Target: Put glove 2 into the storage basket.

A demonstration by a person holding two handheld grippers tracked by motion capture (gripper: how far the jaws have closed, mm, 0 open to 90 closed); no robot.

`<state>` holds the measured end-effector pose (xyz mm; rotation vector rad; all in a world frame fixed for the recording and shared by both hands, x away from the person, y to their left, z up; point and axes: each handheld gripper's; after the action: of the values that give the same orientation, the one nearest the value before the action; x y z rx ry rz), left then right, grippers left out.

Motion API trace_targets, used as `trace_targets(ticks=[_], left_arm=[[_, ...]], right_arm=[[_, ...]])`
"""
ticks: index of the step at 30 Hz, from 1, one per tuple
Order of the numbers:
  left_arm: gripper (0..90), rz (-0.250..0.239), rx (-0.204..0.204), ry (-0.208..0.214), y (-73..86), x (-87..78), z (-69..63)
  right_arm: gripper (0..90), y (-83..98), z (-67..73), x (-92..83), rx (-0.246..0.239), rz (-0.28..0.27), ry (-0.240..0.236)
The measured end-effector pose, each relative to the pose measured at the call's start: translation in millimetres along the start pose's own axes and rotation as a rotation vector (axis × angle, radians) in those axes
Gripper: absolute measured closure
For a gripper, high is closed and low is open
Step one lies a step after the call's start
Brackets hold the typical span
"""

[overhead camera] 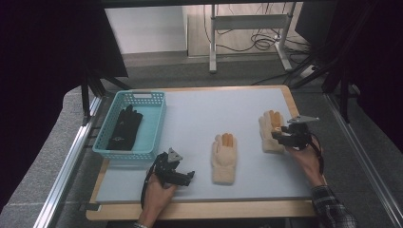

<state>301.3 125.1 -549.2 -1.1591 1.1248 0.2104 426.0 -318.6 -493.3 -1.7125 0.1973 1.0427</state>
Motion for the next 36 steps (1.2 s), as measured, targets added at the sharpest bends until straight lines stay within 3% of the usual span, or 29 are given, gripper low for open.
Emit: trace_targets(ticks=[7,11,15,18,30,36], left_arm=[[1.0,0.000,0.000,0.000,0.0,0.0,0.0],[1.0,0.000,0.000,0.000,0.0,0.0,0.0],[1.0,0.000,0.000,0.000,0.0,0.0,0.1],[1.0,0.000,0.000,0.000,0.0,0.0,0.0],[1.0,0.000,0.000,0.000,0.0,0.0,0.0],[1.0,-0.001,-0.003,0.000,0.0,0.0,-0.2]], right_arm=[[40.3,-0.6,-11.8,22.5,-0.034,0.039,-0.006],[48.9,-0.1,-10.3,30.6,-0.057,0.056,0.013],[56.7,-1.4,-15.1,29.8,0.005,0.058,-0.018],[59.1,-2.3,-15.6,27.5,0.013,0.064,-0.020],[59.9,-12.2,6.8,-0.1,0.043,-0.008,-0.055],[59.9,-15.6,26.1,-11.6,0.057,-0.031,-0.087]])
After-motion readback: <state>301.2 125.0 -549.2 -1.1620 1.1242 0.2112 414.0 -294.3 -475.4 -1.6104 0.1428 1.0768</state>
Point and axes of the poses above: each handheld gripper's, and its own axes: x roughly forward along the jaws, y roughly out of its underside, z roughly to its left, and after that the axes turned 6 degrees about z, right-handed
